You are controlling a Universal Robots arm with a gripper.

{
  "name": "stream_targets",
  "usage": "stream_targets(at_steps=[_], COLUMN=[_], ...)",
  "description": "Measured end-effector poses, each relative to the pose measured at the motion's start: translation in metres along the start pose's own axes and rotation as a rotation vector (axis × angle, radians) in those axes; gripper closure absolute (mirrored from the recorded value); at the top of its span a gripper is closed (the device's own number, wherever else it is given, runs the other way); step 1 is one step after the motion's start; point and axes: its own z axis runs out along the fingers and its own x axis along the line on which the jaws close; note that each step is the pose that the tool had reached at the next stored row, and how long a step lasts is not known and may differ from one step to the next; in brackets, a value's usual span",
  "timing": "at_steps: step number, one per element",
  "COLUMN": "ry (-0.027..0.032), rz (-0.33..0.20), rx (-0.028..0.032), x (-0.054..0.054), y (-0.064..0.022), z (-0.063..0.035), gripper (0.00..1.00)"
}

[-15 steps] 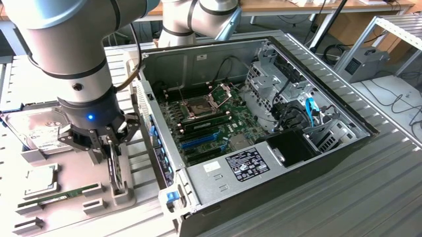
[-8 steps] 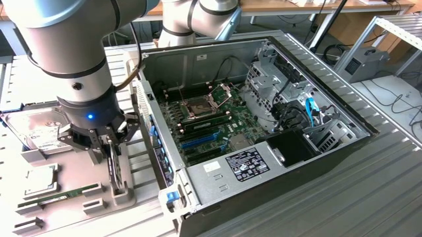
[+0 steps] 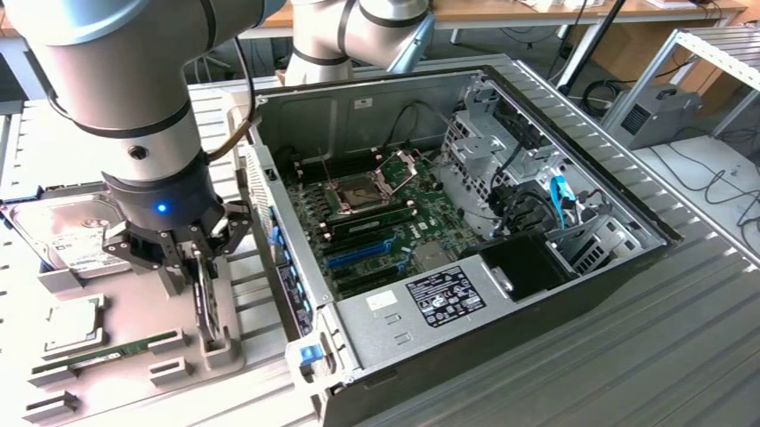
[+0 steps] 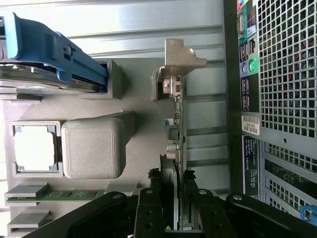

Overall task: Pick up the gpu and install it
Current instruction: 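Pick up the gpu and move the gpu toward the slot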

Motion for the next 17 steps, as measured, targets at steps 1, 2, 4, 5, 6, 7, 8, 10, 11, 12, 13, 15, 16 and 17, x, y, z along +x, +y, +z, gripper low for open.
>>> stream_targets(at_steps=[1, 2, 4, 5, 6, 7, 8, 10, 11, 12, 13, 15, 16, 17], ry=[-0.0001, -0.0001, -0.0001, 0.0, 0.0, -0.0001, -0.0001, -0.0001, 0.0, -0.0001, 0.0, 0.0, -0.0001, -0.0001], rz=[0.0, 0.0, 0.0, 0.0, 0.0, 0.0, 0.0, 0.0, 0.0, 0.0, 0.0, 0.0, 0.0, 0.0], rx=[-0.0001, -0.0001, -0.0001, -0.0001, 0.0, -0.0001, -0.0001, -0.0001, 0.0001, 0.0, 0.0, 0.0, -0.0001, 0.0], x=[0.0, 0.0, 0.0, 0.0, 0.0, 0.0, 0.0, 0.0, 0.0, 0.0, 0.0, 0.0, 0.0, 0.0], y=[0.0, 0.0, 0.0, 0.0, -0.0001, -0.0001, -0.0001, -0.0001, -0.0002, -0.0002, -0.0003, -0.0003, -0.0003, -0.0004], z=[-0.0004, -0.0008, -0.0011, -0.0014, -0.0022, -0.0043, -0.005, -0.0066, -0.0088, -0.0113, -0.0124, -0.0144, -0.0152, -0.0164], gripper=[0.71, 0.71, 0.71, 0.71, 0.71, 0.71, 0.71, 0.71, 0.71, 0.71, 0.71, 0.71, 0.71, 0.71])
